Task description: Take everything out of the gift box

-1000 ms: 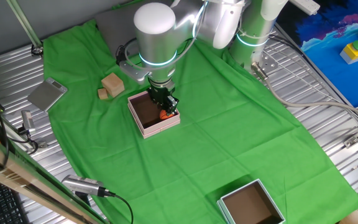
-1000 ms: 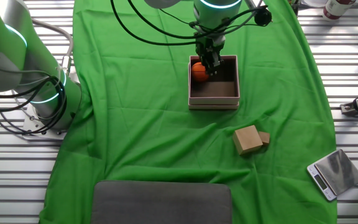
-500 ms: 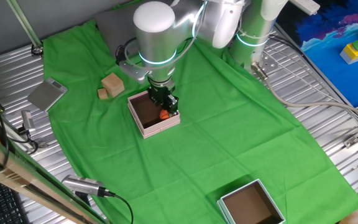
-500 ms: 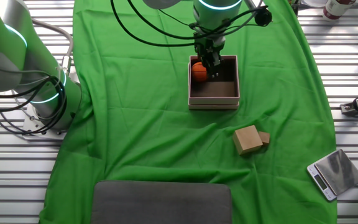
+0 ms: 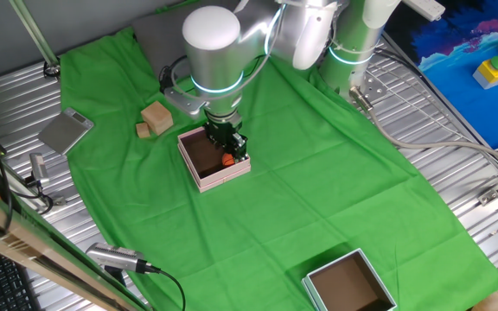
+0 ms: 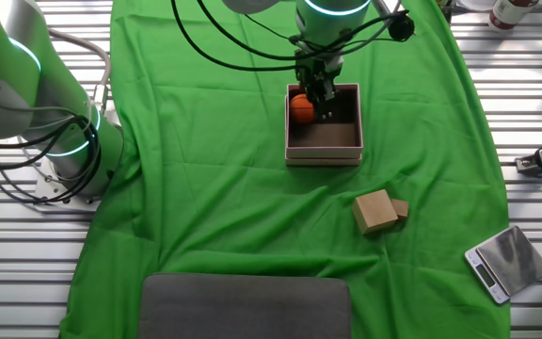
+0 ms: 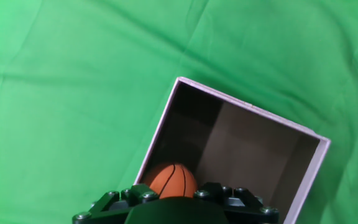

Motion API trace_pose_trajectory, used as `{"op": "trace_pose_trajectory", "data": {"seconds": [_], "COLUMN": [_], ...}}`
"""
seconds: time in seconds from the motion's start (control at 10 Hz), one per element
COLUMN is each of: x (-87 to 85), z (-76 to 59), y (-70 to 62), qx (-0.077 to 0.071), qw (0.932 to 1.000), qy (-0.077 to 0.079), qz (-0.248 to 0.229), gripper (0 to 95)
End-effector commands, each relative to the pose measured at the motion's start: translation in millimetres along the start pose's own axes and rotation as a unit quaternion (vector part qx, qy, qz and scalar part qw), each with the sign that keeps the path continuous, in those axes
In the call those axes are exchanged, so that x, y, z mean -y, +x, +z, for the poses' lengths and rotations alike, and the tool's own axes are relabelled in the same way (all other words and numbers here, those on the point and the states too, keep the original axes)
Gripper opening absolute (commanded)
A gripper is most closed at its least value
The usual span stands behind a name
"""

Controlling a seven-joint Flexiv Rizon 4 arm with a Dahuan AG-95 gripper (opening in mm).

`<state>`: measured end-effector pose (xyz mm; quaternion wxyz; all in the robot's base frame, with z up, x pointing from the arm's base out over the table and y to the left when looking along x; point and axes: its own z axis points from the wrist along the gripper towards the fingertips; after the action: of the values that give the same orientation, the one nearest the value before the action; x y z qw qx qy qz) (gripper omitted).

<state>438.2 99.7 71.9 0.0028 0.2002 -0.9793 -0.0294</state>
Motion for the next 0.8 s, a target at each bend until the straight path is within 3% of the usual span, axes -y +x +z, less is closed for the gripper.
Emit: {"op": "trace_pose_trajectory", "data": {"seconds": [0.1,0.6,0.7,0.8], "x": [0.2,7.0,7.3,7.4], "z": [1.3,16.8,17.4,17.4], "y": [-0.1,2.2,2.2,2.1], "qx": [-0.001,0.002,0.003,0.003], "qw": [1.0,1.0,1.0,1.0], "qy": [-0.001,-0.005,-0.008,-0.008], "qz": [0.002,-0.003,-0.003,-0.004], "gripper": [57.0,57.0,38.0,38.0]}}
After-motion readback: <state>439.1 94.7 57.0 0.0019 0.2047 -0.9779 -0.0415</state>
